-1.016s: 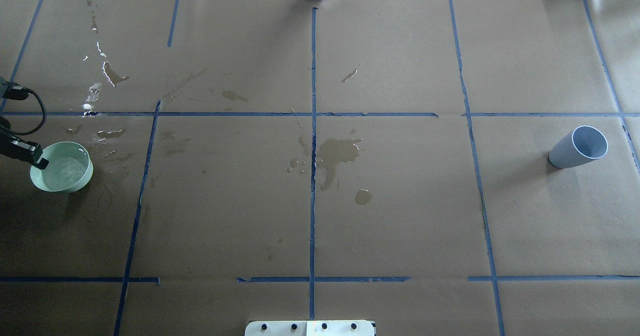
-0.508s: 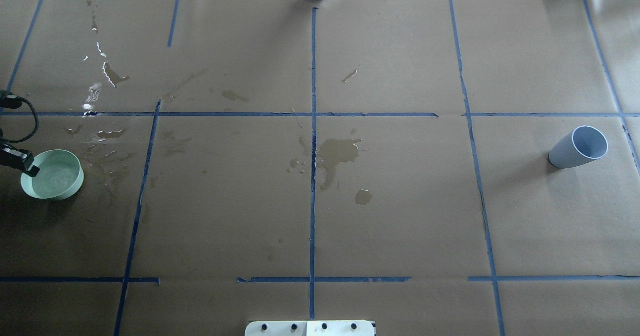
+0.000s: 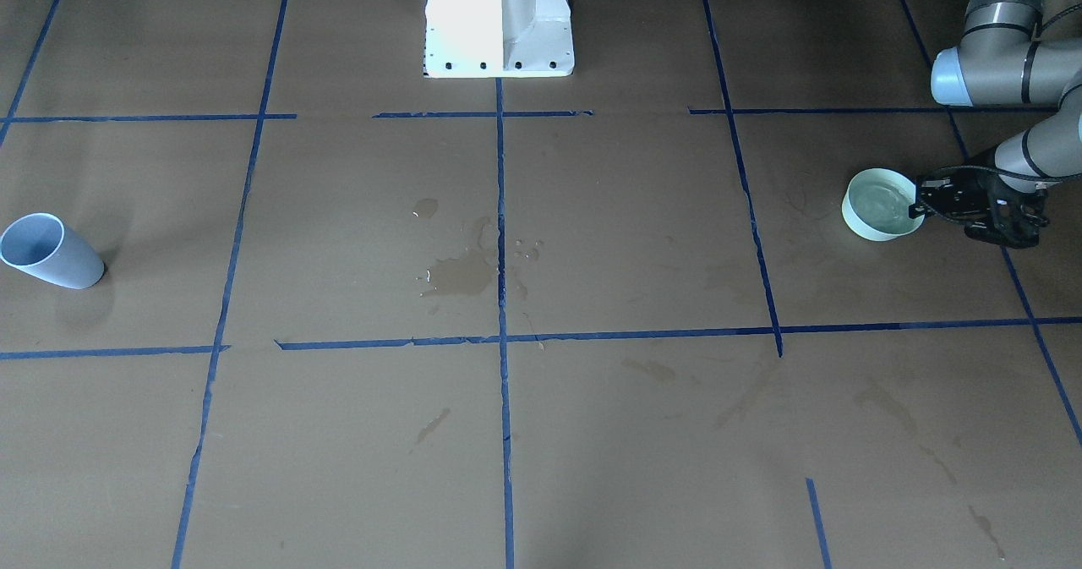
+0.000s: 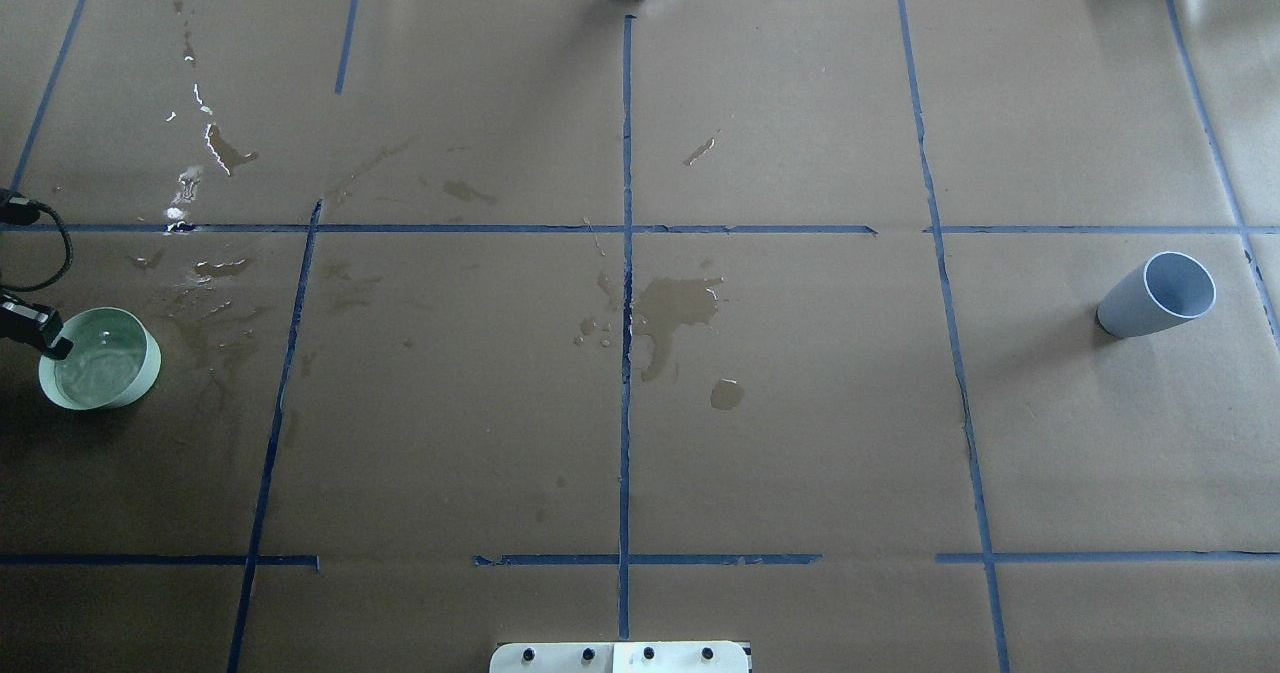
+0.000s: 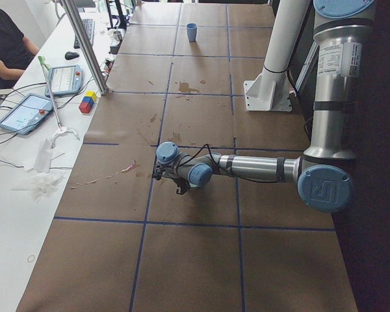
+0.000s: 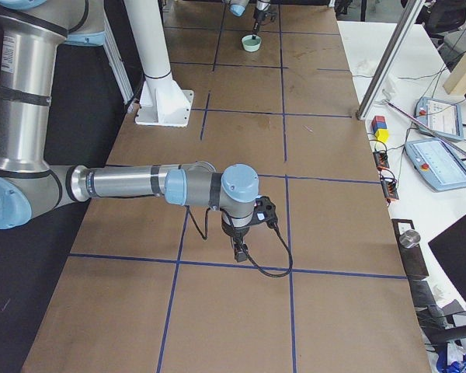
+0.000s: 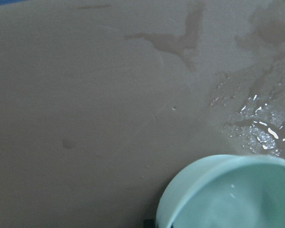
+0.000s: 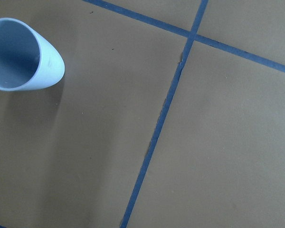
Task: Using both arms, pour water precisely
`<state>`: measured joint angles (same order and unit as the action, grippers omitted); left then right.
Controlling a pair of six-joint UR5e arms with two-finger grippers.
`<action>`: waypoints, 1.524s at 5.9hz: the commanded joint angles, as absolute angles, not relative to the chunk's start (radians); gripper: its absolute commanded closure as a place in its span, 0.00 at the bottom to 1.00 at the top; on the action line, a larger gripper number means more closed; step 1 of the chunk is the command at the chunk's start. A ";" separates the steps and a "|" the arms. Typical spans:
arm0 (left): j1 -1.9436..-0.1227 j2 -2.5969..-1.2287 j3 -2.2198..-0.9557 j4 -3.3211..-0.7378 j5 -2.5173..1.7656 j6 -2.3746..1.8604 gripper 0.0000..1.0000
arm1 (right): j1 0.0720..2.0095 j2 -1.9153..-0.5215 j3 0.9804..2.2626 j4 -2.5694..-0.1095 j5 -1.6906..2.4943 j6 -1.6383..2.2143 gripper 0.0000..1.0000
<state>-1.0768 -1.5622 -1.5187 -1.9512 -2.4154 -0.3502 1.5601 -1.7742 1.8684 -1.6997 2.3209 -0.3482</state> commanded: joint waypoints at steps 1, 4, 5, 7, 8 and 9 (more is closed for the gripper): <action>-1.094 -1.563 -1.511 -1.950 -2.411 -0.348 0.67 | 1.559 -1.773 1.868 -1.700 2.321 -0.348 0.00; -1.268 -1.566 -1.552 -1.941 -2.419 -0.272 0.00 | 1.549 -1.772 1.870 -1.697 2.316 -0.348 0.00; -1.354 -1.566 -1.571 -1.903 -2.421 -0.256 0.00 | 1.549 -1.772 1.868 -1.697 2.289 -0.348 0.00; -1.498 -1.569 -1.574 -1.835 -2.425 -0.235 0.00 | 1.549 -1.770 1.868 -1.689 2.304 -0.345 0.00; -1.576 -1.560 -1.586 -1.744 -2.425 -0.112 0.00 | 1.549 -1.767 1.867 -1.689 2.322 -0.344 0.00; -1.600 -1.560 -1.641 -1.566 -2.407 0.023 0.00 | 1.549 -1.775 1.870 -1.689 2.316 -0.345 0.00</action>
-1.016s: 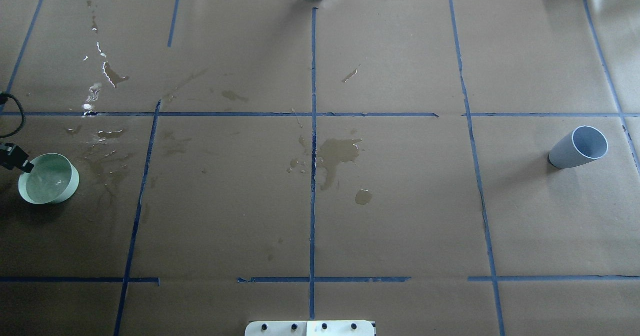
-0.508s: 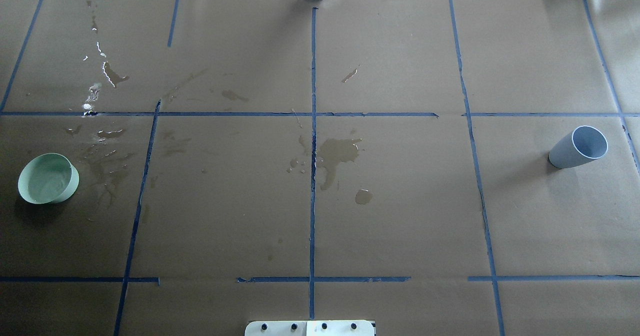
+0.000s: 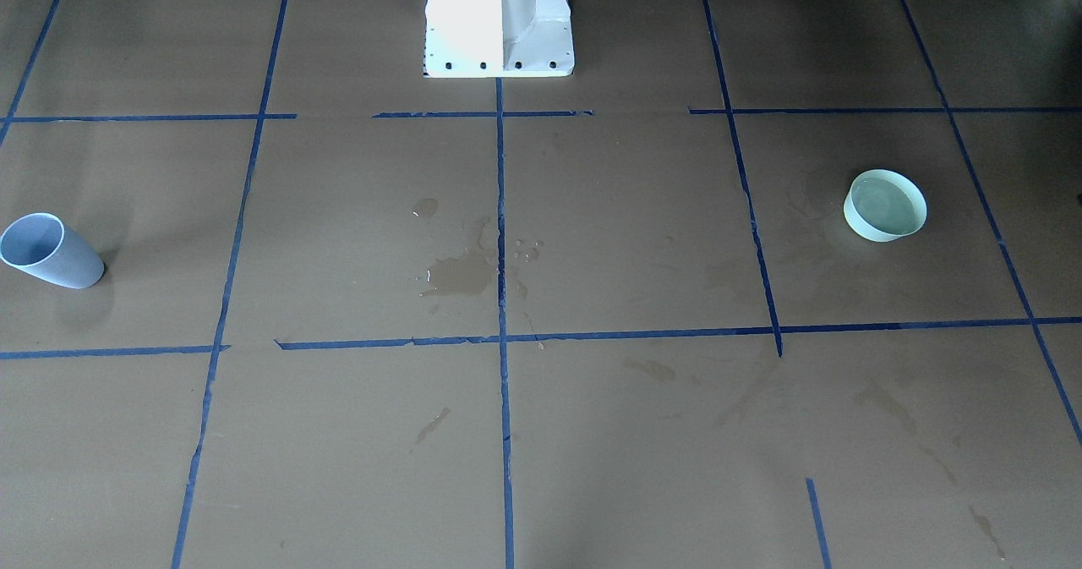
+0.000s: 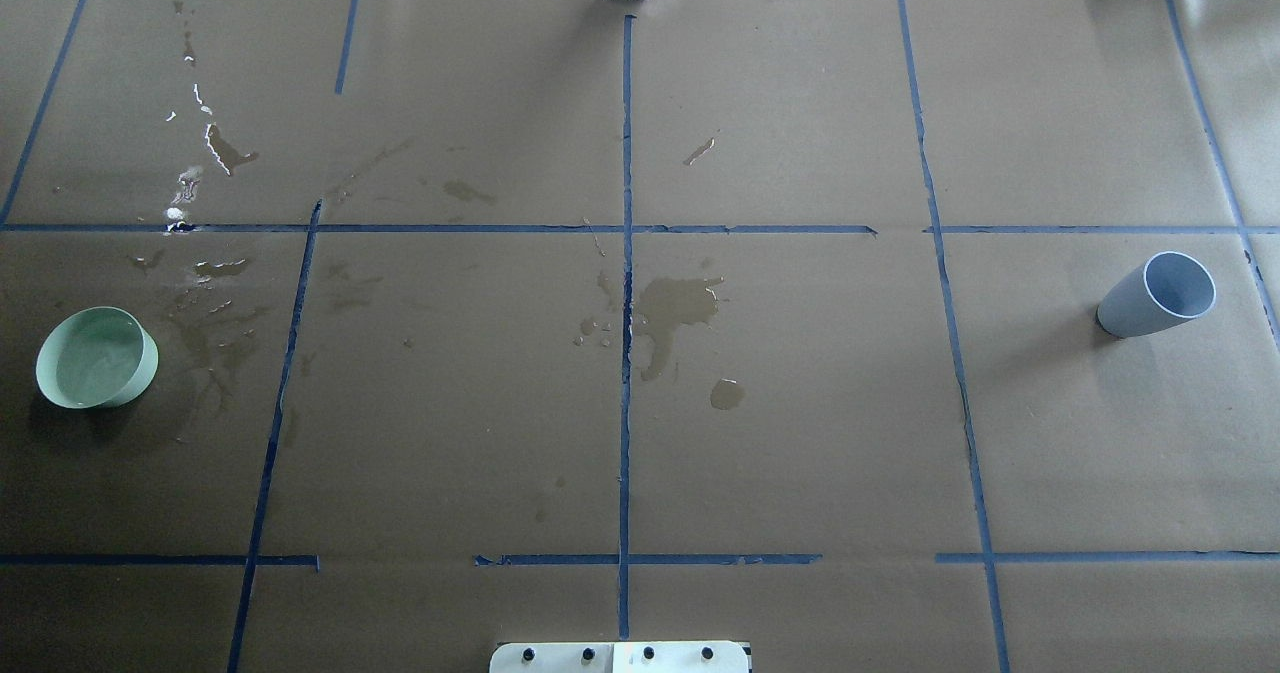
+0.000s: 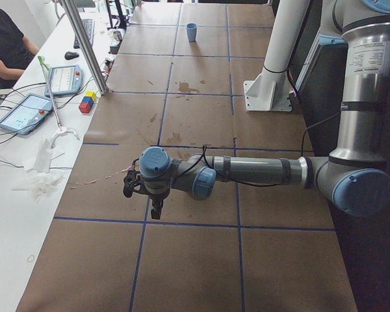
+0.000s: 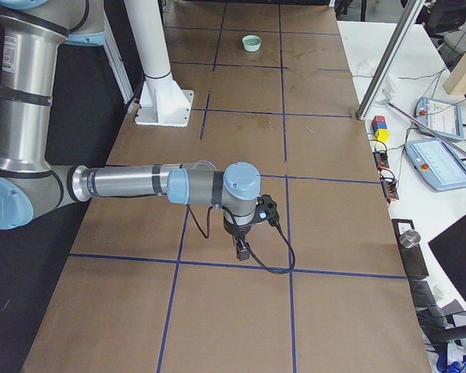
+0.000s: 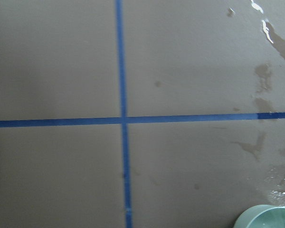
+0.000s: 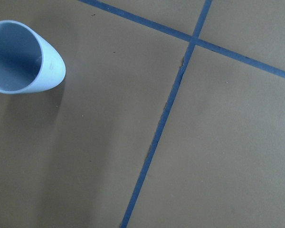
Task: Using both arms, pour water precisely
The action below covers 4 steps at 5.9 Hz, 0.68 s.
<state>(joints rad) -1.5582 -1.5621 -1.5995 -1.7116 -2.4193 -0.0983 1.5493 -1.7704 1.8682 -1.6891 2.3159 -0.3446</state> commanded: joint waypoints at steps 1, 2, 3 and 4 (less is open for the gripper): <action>-1.604 -1.543 -1.672 -1.502 -2.399 0.034 0.00 | 1.549 -1.775 1.862 -1.689 2.310 -0.348 0.00; -1.598 -1.511 -1.686 -1.500 -2.393 0.037 0.00 | 1.548 -1.773 1.849 -1.687 2.321 -0.347 0.00; -1.597 -1.479 -1.693 -1.502 -2.398 0.038 0.00 | 1.548 -1.769 1.848 -1.687 2.310 -0.348 0.00; -1.589 -1.462 -1.712 -1.502 -2.399 0.037 0.00 | 1.548 -1.772 1.847 -1.689 2.322 -0.348 0.00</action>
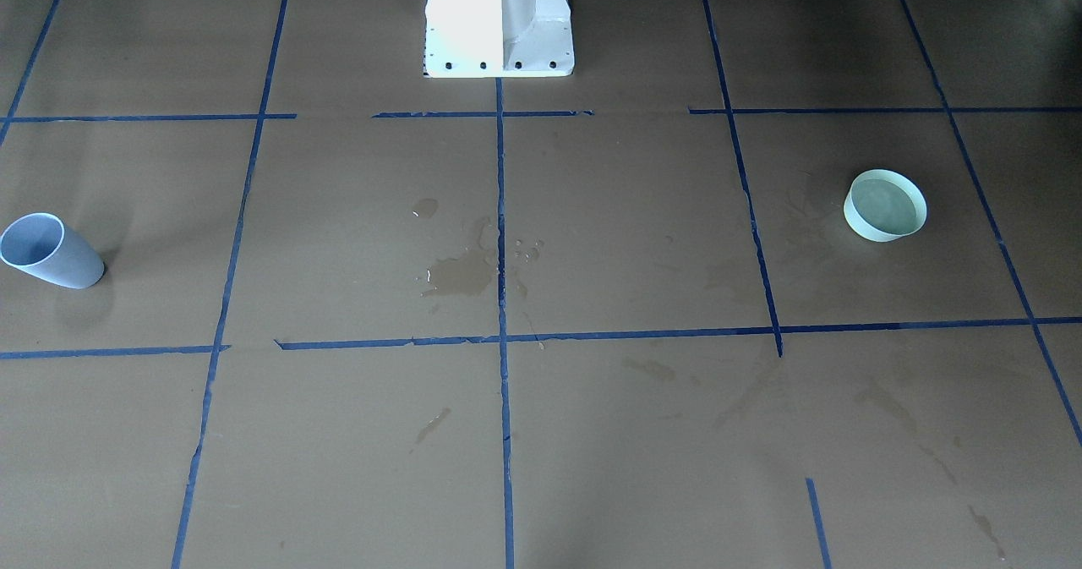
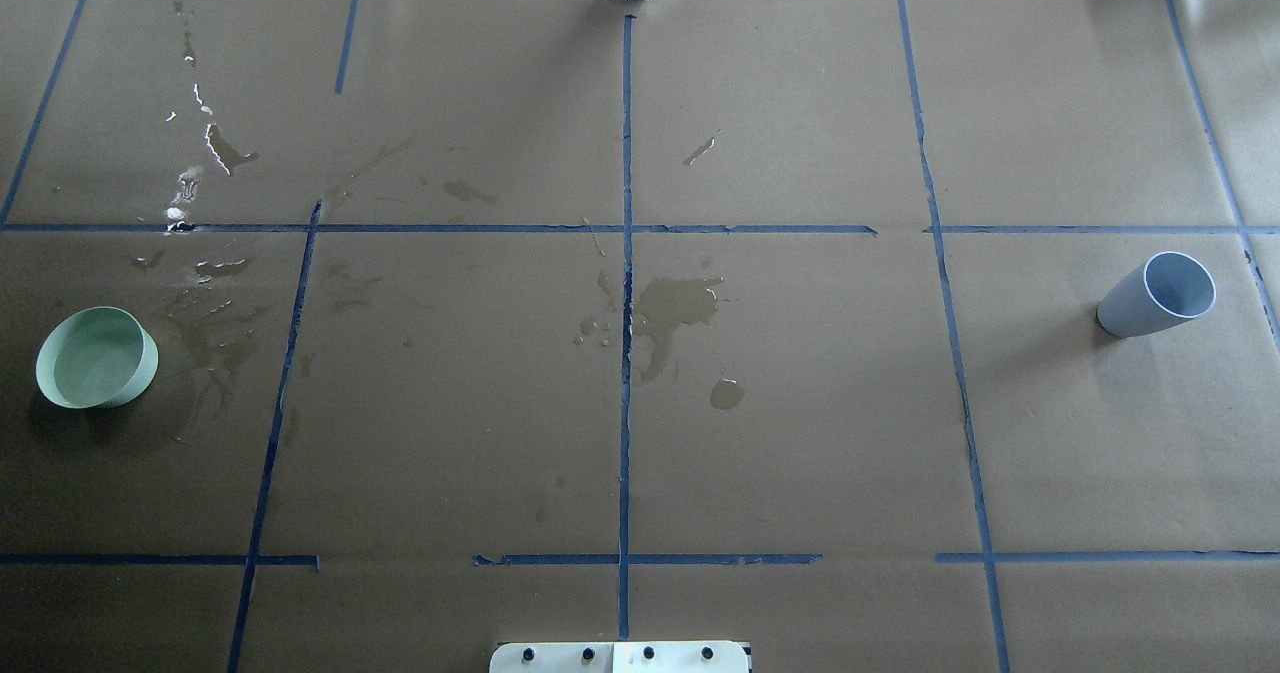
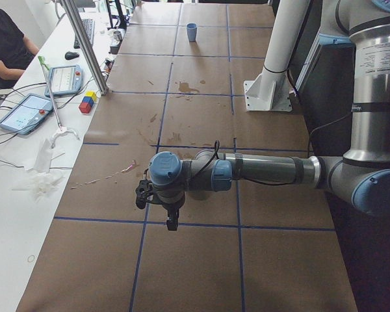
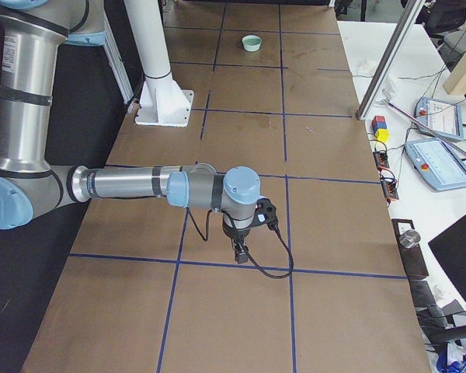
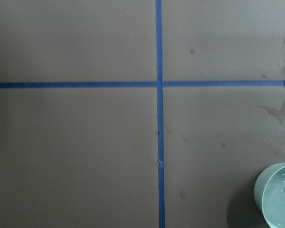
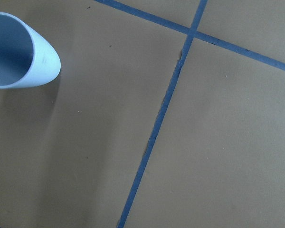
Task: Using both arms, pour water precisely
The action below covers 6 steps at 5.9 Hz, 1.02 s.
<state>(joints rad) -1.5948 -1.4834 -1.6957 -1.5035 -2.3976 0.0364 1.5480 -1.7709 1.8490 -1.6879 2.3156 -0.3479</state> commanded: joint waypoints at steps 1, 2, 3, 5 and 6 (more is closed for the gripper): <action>-1.582 -1.468 -1.712 -1.500 -2.392 0.034 0.00 | 1.548 -1.776 1.836 -1.690 2.324 -0.345 0.00; -1.565 -1.465 -1.710 -1.500 -2.379 0.037 0.00 | 1.548 -1.778 1.833 -1.690 2.324 -0.345 0.00; -1.553 -1.462 -1.715 -1.515 -2.373 0.037 0.00 | 1.548 -1.790 1.832 -1.690 2.325 -0.348 0.00; -1.528 -1.459 -1.762 -1.505 -2.356 0.035 0.00 | 1.548 -1.807 1.833 -1.689 2.330 -0.348 0.00; -1.528 -1.409 -1.782 -1.528 -2.361 0.037 0.00 | 1.548 -1.807 1.830 -1.689 2.327 -0.348 0.00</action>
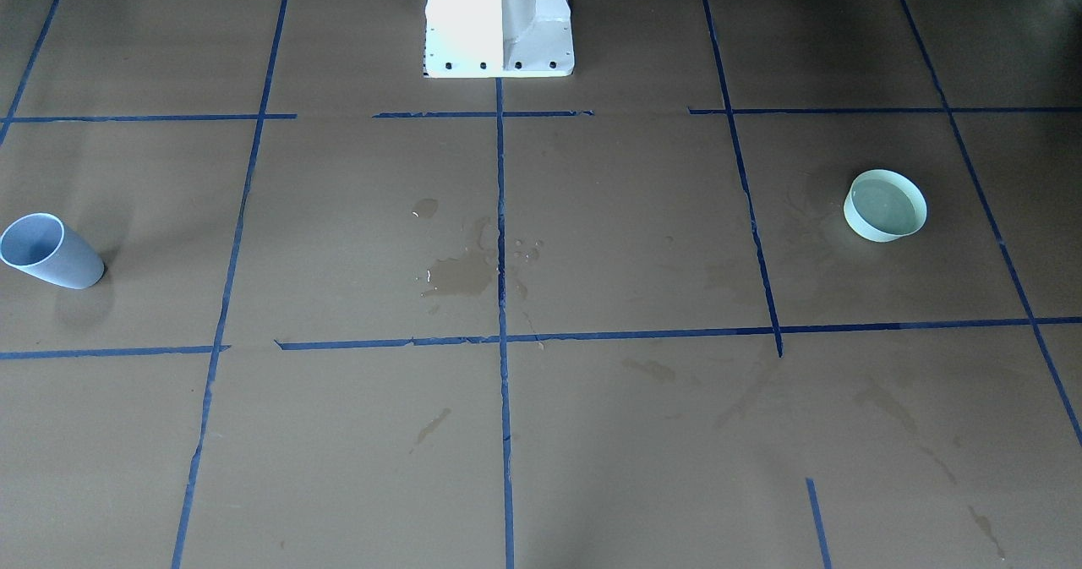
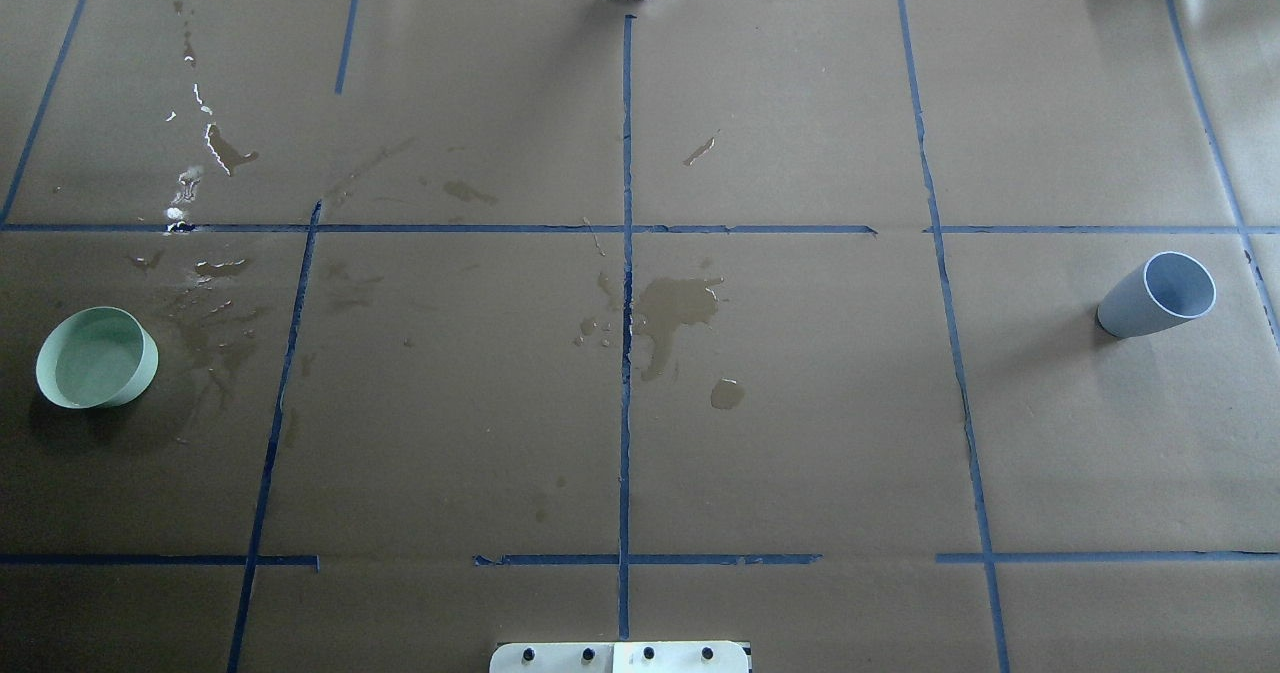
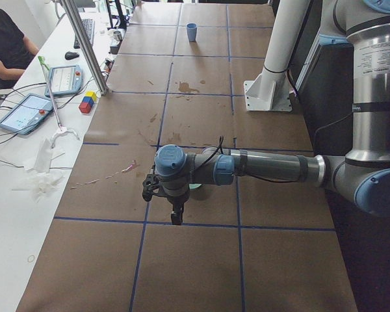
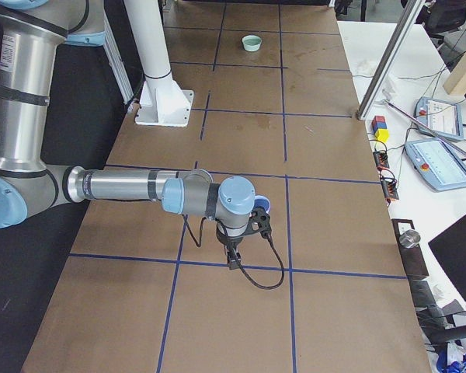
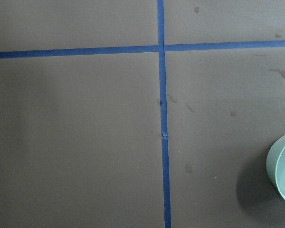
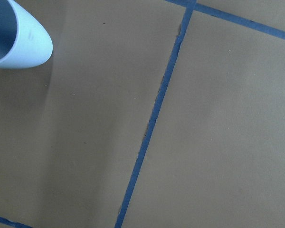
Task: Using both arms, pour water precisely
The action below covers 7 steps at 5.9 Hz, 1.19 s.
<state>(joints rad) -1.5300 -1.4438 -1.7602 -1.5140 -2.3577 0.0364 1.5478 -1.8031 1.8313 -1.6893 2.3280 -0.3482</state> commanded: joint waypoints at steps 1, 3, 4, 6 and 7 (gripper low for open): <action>-1.528 -1.401 -1.798 -1.537 -2.362 0.037 0.00 | 1.548 -1.807 1.832 -1.689 2.329 -0.351 0.00; -1.526 -1.399 -1.787 -1.531 -2.361 0.037 0.00 | 1.548 -1.807 1.836 -1.689 2.330 -0.353 0.00; -1.520 -1.397 -1.805 -1.522 -2.362 0.038 0.00 | 1.548 -1.802 1.830 -1.689 2.327 -0.350 0.00; -1.506 -1.399 -1.807 -1.523 -2.362 0.038 0.00 | 1.548 -1.802 1.830 -1.689 2.326 -0.347 0.00; -1.506 -1.399 -1.804 -1.523 -2.361 0.037 0.00 | 1.548 -1.802 1.832 -1.689 2.327 -0.348 0.00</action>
<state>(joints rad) -1.5079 -1.3989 -1.8055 -1.5233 -2.3619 0.0379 1.5478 -1.8026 1.8313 -1.6886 2.3264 -0.3480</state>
